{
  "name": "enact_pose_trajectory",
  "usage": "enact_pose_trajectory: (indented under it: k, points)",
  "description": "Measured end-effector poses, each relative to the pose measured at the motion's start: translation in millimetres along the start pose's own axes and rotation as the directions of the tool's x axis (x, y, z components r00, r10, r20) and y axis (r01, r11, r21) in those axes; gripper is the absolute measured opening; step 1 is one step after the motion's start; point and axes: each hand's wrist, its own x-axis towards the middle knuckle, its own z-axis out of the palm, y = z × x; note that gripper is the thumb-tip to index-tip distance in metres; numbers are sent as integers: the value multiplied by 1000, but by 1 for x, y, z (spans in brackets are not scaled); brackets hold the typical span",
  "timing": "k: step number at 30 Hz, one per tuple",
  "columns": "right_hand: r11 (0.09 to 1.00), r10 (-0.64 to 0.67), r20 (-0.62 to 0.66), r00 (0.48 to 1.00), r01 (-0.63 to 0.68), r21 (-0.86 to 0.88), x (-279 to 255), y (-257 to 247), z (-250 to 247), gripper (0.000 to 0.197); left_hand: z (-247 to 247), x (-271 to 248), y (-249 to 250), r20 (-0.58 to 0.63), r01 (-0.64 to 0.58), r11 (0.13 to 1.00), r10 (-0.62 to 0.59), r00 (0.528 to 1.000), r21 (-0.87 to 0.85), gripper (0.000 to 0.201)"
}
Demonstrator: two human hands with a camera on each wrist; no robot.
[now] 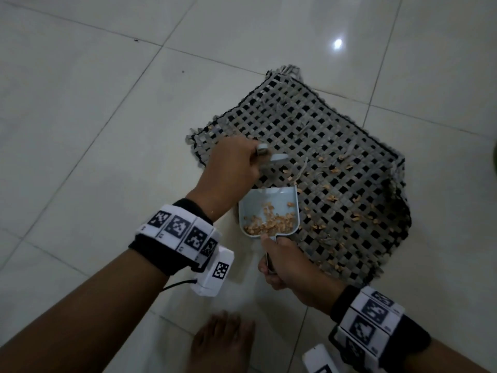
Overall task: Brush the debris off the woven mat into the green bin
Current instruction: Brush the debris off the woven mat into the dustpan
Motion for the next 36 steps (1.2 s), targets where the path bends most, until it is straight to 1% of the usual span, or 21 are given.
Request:
enact_pose_trajectory:
  k: [2, 3, 5, 7, 9, 10, 11, 12, 15, 17, 19, 21, 23, 25, 26, 28, 30, 33, 34, 36]
  points:
    - [1000, 1, 9, 1000, -1, 10, -1, -1, -1, 29, 8, -8, 1, 105, 1, 999, -5, 994, 41, 17]
    - [1000, -3, 15, 1000, 3, 12, -2, 0, -2, 28, 11, -14, 4, 136, -16, 999, 10, 991, 45, 19]
    - [1000, -13, 30, 999, 12, 13, -3, 0, -3, 25, 10, -23, 8, 153, -61, 998, 58, 987, 15, 18]
    - [1000, -18, 27, 999, 18, 9, -3, 1, -5, 26, 4, -25, 9, 99, -68, 997, 70, 993, -20, 17]
    - [1000, -13, 12, 1000, 13, 12, -1, 2, -5, 28, 0, -20, 5, 4, -69, 998, 69, 998, 2, 16]
    - [1000, -12, 10, 1000, 12, 12, 0, 2, -5, 28, -1, -17, 3, -28, -70, 997, 71, 997, 19, 16]
    - [1000, -12, 9, 1000, 12, 12, 0, 3, -5, 29, 1, -15, 1, -33, -71, 997, 72, 997, 28, 18]
    - [1000, -11, 10, 1000, 11, 12, 0, 3, -5, 29, 3, -15, -1, -12, -67, 997, 68, 998, 32, 19]
    - [1000, -10, 15, 1000, 9, 7, -1, 3, -6, 28, 10, -23, 0, 124, -76, 996, 70, 990, 52, 24]
    - [1000, -17, 17, 1000, 17, 3, -1, 3, -6, 27, 6, -26, 3, 136, -69, 997, 66, 989, 20, 20]
    - [999, -43, 13, 999, 44, -13, 0, 6, -7, 29, 0, -23, 1, 66, -37, 999, 39, 997, -25, 15]
    - [997, -63, 0, 998, 63, -34, 0, 9, -8, 31, -6, -19, -5, -25, -6, 1000, 5, 1000, -9, 16]
    - [996, -75, -3, 997, 74, -55, -1, 11, -8, 29, -8, -14, -10, -96, 14, 1000, -14, 995, 2, 16]
    - [994, -85, -1, 996, 85, -70, -2, 12, -8, 27, -8, -11, -10, -137, 21, 1000, -19, 990, 10, 15]
    - [994, -89, -4, 996, 89, -70, -2, 12, -8, 27, -6, -9, -9, -135, 15, 1000, -12, 991, 21, 15]
    - [994, -90, -8, 996, 89, -64, -2, 11, -7, 27, 2, -8, -8, -71, -15, 998, 19, 997, 60, 18]
    - [995, -79, -11, 997, 78, -56, -2, 10, -6, 28, 10, -10, -4, 40, -50, 993, 46, 998, 106, 24]
    - [998, -48, -13, 999, 47, -46, -1, 8, -7, 29, 12, -16, 2, 190, -117, 980, 85, 978, 163, 22]
    - [998, -41, -9, 999, 41, -45, -1, 8, -8, 28, 9, -17, 4, 227, -111, 981, 73, 971, 161, 21]
    - [998, -43, 0, 999, 43, -47, -1, 9, -9, 26, 0, -16, 3, 260, -28, 996, 6, 966, 80, 21]
